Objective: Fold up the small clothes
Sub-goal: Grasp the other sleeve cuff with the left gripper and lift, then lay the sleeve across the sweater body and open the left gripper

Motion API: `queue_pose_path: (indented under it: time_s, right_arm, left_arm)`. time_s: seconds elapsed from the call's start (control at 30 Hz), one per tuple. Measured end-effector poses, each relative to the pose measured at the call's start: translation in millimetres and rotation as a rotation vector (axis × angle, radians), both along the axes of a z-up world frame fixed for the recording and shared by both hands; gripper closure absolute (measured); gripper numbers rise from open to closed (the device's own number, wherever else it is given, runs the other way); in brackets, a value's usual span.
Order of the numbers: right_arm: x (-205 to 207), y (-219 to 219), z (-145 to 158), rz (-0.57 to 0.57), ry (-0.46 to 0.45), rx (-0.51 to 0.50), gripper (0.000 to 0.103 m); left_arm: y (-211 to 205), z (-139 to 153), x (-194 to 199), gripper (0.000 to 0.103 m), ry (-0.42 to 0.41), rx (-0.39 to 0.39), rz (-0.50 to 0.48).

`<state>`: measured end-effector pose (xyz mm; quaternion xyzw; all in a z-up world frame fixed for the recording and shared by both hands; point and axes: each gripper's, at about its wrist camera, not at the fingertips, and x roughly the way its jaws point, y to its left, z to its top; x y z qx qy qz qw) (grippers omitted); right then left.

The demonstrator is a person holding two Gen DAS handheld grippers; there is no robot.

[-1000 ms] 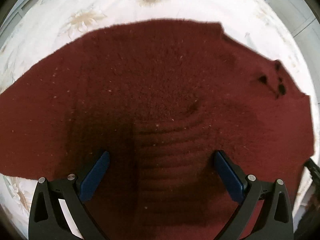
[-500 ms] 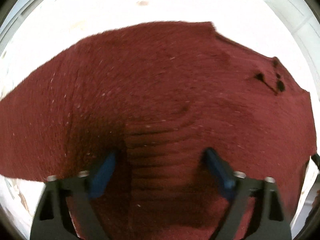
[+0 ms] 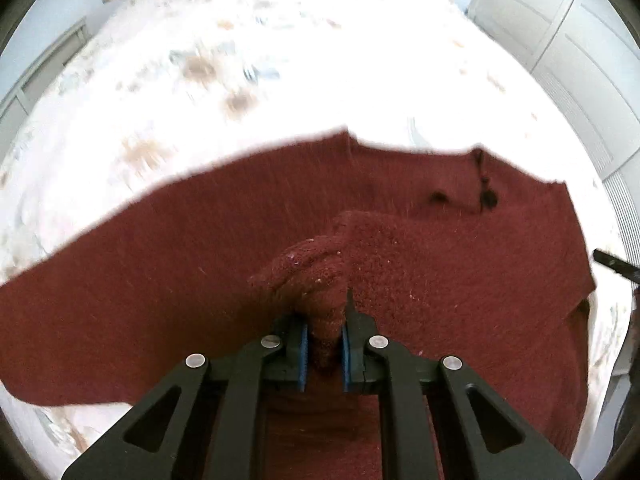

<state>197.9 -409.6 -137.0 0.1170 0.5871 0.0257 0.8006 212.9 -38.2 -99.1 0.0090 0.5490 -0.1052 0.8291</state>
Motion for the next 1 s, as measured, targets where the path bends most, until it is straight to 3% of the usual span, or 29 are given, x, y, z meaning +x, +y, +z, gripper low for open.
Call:
queue_pose_path:
  time_s: [0.1, 0.17, 0.23, 0.3, 0.4, 0.67, 0.9, 1.0]
  right_arm:
    - [9.1, 8.5, -12.7, 0.019, 0.013, 0.042, 0.020]
    - [12.2, 15.7, -17.8, 0.029, 0.015, 0.070, 0.021]
    - [13.3, 23.0, -20.9, 0.040, 0.019, 0.054, 0.032]
    - [13.4, 28.0, -22.9, 0.048, 0.027, 0.052, 0.063]
    - [13.1, 26.7, -16.0, 0.029, 0.018, 0.053, 0.083]
    - [-5.1, 21.0, 4.4, -0.011, -0.054, -0.005, 0.087]
    - [-3.7, 29.7, -16.2, -0.004, -0.016, -0.053, 0.085]
    - [-9.6, 34.3, -5.6, 0.003, -0.036, -0.079, 0.075]
  left_arm:
    - [5.9, 16.5, 6.3, 0.093, -0.053, 0.019, 0.021]
    - [9.0, 12.1, 7.8, 0.093, -0.047, 0.025, 0.019]
    - [5.2, 8.4, 9.3, 0.093, -0.044, 0.055, 0.006]
    - [3.1, 3.5, 5.0, 0.093, -0.039, 0.071, 0.000]
    - [11.5, -4.4, 0.5, 0.093, -0.018, 0.058, 0.010]
    - [8.9, 3.4, -2.2, 0.093, -0.027, 0.050, -0.016]
    - [5.8, -37.0, 2.1, 0.092, 0.025, 0.155, -0.010]
    - [11.9, -46.8, 3.9, 0.082, 0.039, 0.162, 0.025]
